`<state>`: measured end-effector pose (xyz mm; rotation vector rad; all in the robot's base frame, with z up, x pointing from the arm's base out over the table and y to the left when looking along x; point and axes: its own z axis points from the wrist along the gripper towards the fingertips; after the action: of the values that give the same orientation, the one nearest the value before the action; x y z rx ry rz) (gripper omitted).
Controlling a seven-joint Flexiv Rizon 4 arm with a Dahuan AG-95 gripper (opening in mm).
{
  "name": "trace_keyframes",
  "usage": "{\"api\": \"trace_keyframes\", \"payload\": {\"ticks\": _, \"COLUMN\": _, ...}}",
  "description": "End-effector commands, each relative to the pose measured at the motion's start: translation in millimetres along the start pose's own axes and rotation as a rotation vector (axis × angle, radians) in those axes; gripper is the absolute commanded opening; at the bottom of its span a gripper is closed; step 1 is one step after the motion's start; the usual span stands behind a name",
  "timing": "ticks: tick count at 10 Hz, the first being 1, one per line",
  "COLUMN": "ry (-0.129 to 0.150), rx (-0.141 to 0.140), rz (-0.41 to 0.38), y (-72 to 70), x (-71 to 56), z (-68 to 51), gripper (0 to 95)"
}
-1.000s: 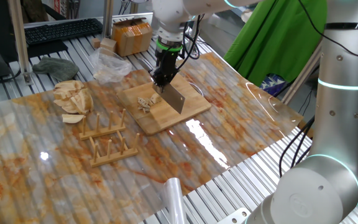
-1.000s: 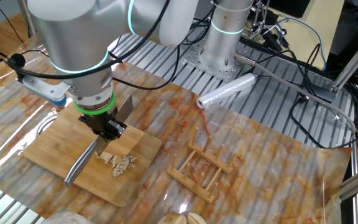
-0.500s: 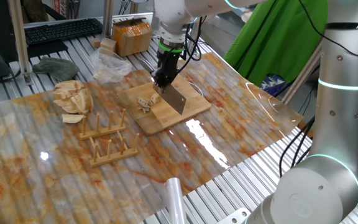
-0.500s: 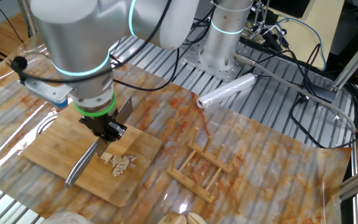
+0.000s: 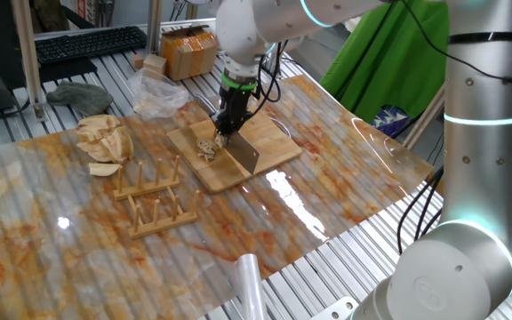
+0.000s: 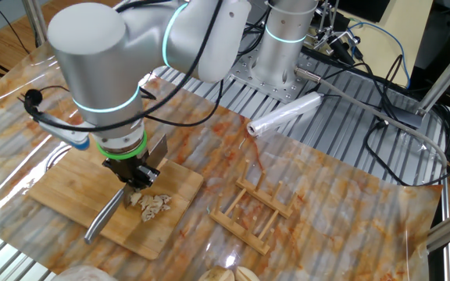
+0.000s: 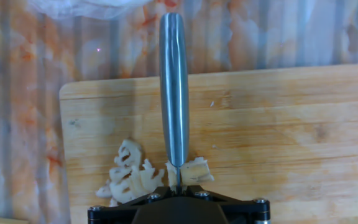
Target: Slice the lotus root
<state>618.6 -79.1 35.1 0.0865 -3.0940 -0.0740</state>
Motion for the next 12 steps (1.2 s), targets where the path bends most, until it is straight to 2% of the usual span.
{"api": "trace_keyframes", "payload": {"ticks": 1, "ry": 0.007, "rx": -0.010, "rz": 0.006, "y": 2.5, "x": -3.9, "z": 2.6, "gripper": 0.0}}
{"api": "trace_keyframes", "payload": {"ticks": 3, "ry": 0.024, "rx": -0.013, "rz": 0.018, "y": 6.7, "x": -4.6, "z": -0.8, "gripper": 0.0}}
{"api": "trace_keyframes", "payload": {"ticks": 4, "ry": 0.026, "rx": -0.008, "rz": 0.019, "y": 7.2, "x": -4.3, "z": -4.1, "gripper": 0.0}}
{"api": "trace_keyframes", "payload": {"ticks": 6, "ry": 0.024, "rx": -0.019, "rz": 0.023, "y": 9.1, "x": -4.5, "z": -4.8, "gripper": 0.0}}
{"api": "trace_keyframes", "payload": {"ticks": 9, "ry": 0.024, "rx": -0.011, "rz": 0.020, "y": 10.2, "x": -4.5, "z": -7.8, "gripper": 0.0}}
{"api": "trace_keyframes", "payload": {"ticks": 12, "ry": 0.033, "rx": 0.008, "rz": 0.017, "y": 9.9, "x": -1.8, "z": -24.4, "gripper": 0.0}}
